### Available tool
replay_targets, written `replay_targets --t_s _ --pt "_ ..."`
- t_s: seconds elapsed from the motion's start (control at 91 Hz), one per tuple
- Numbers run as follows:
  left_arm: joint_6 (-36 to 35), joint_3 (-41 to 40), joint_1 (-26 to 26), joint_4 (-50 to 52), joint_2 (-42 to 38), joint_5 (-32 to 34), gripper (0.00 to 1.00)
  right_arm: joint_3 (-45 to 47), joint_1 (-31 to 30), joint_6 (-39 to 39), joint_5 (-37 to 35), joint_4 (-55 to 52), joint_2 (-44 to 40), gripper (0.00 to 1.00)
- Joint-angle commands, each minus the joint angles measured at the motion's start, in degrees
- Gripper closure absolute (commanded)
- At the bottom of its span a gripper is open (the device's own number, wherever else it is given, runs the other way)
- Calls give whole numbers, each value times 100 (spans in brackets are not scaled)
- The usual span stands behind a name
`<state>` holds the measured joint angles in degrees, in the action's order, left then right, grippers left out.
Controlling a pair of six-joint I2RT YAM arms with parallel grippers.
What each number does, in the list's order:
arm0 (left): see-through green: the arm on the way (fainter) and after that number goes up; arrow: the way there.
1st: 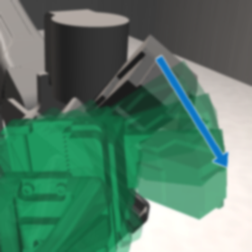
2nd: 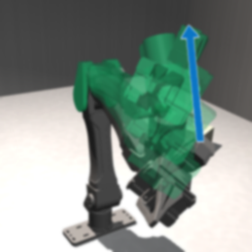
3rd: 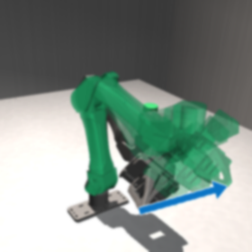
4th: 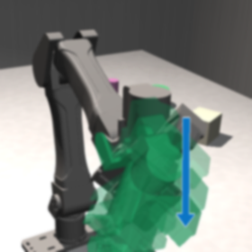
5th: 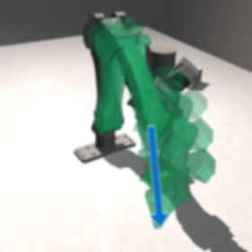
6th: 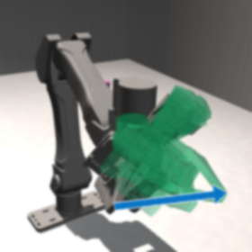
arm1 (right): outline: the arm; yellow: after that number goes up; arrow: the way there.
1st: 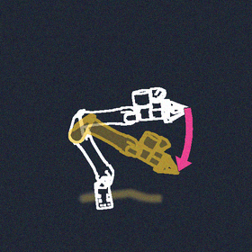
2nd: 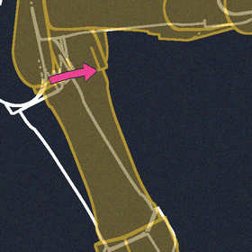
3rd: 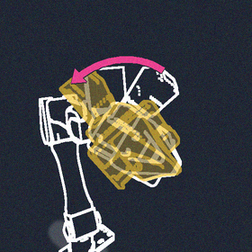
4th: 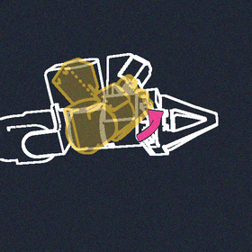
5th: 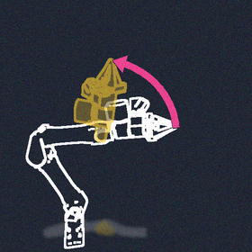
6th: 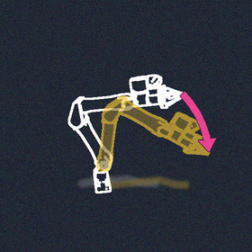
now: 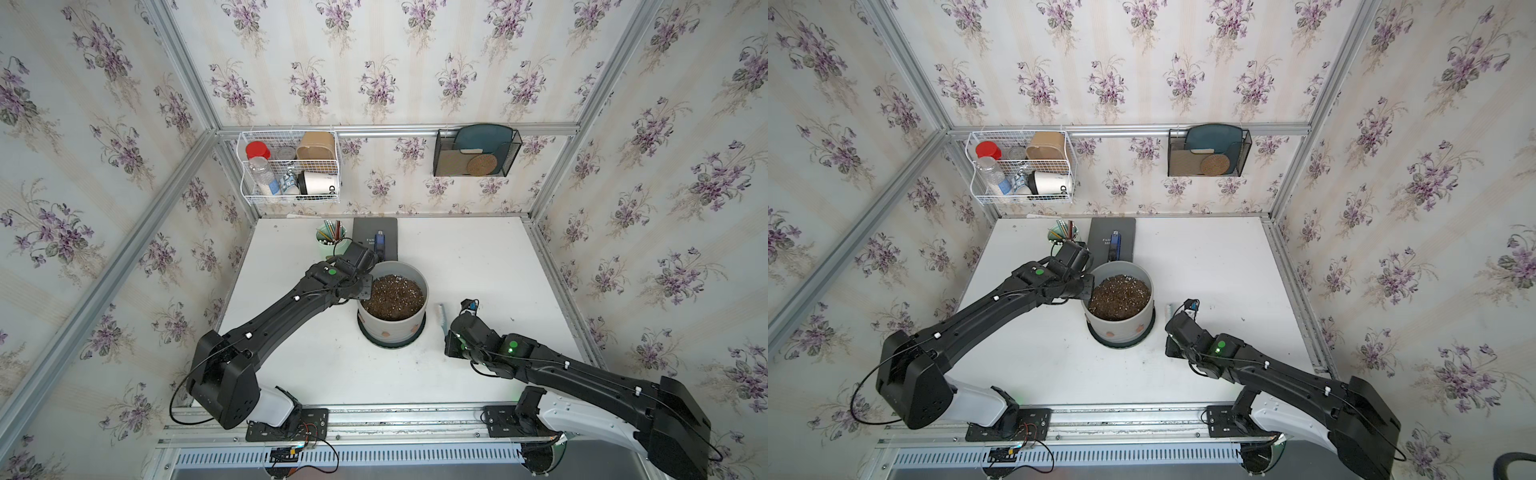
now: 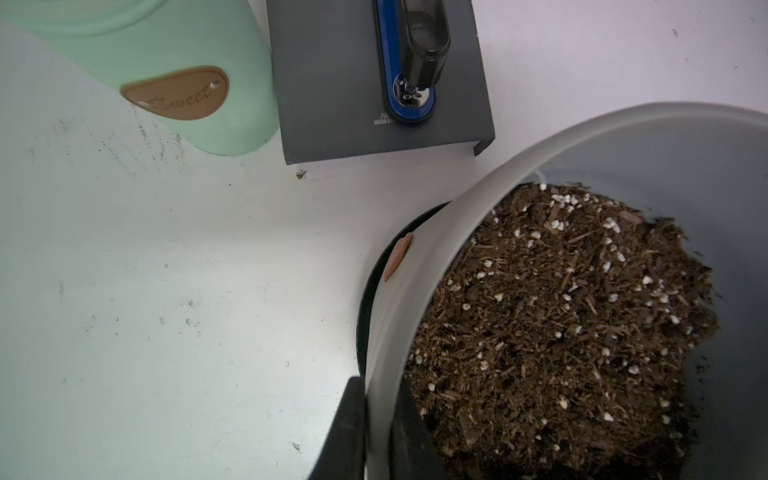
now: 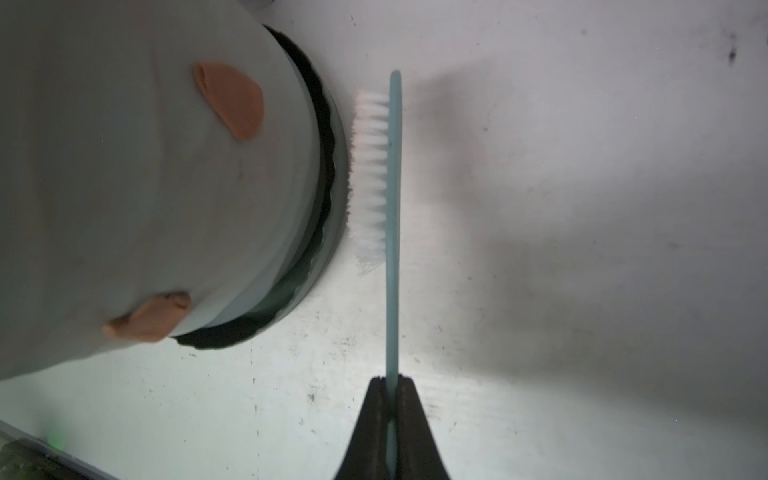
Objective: Scrub the dried mud off the ceramic pot
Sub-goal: Brush off the soil from the pot.
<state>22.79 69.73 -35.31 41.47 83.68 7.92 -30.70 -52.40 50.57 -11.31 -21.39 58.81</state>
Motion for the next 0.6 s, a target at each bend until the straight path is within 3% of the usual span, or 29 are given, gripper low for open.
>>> replay_targets --t_s 0.0,0.088,0.22,0.593 --pt "-75 169 -57 -121 -15 -339 71 -210 134 -326 41 520 253 100" --pt "-81 246 -88 -69 14 -340 66 -276 169 -379 234 712 383 100" --pt "-47 265 -99 -81 35 -342 70 -175 169 -324 342 812 429 100" --pt "16 200 -210 -157 248 -344 68 140 169 -269 710 1206 256 100"
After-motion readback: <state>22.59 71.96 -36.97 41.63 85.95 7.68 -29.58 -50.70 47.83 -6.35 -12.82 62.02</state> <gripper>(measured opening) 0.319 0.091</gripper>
